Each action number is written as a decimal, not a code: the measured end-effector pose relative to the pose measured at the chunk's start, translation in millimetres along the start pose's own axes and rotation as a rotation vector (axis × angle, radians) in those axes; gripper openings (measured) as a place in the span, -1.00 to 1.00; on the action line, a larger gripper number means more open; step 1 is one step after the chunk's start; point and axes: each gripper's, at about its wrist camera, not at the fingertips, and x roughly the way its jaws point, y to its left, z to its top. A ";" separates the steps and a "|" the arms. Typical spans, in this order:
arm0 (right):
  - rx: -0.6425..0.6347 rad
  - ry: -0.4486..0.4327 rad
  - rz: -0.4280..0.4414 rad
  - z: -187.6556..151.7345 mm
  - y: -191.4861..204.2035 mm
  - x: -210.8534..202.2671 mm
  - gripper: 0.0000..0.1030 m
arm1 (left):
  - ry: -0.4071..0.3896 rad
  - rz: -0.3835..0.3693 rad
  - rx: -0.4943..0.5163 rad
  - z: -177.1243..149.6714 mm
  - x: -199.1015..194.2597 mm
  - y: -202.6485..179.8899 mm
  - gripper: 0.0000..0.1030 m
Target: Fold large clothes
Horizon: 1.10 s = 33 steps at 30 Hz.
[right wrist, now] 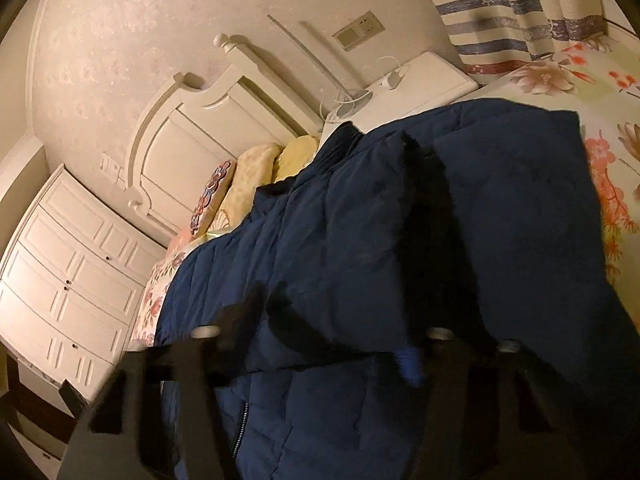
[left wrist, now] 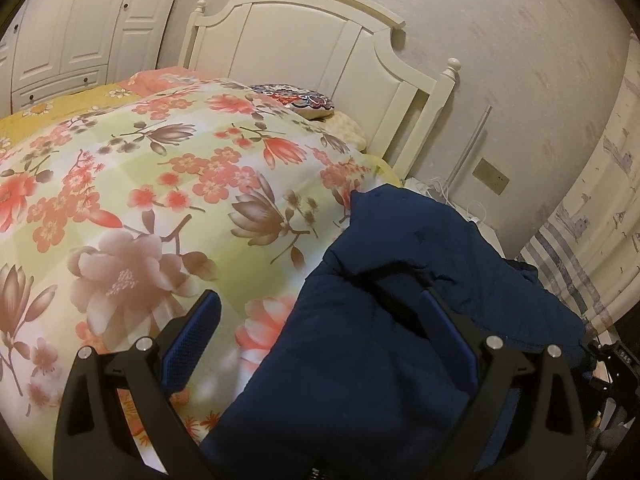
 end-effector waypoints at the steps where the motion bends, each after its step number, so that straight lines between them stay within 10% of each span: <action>1: -0.007 -0.045 0.024 -0.4 1.7 -9.6 -0.35 | 0.000 0.000 -0.001 -0.1 0.0 0.3 0.90; 6: -0.063 -0.168 0.064 -2.0 17.5 -51.6 -0.42 | 0.003 -0.001 -0.006 0.1 1.2 0.3 0.90; 26: -0.057 0.008 -0.163 -47.1 -2.1 -53.2 -0.31 | 0.002 -0.004 -0.014 -0.1 -0.4 1.9 0.91; 33: -0.314 -0.266 -0.326 -39.0 56.0 -103.4 0.07 | 0.002 0.007 -0.002 0.0 -0.8 -0.6 0.91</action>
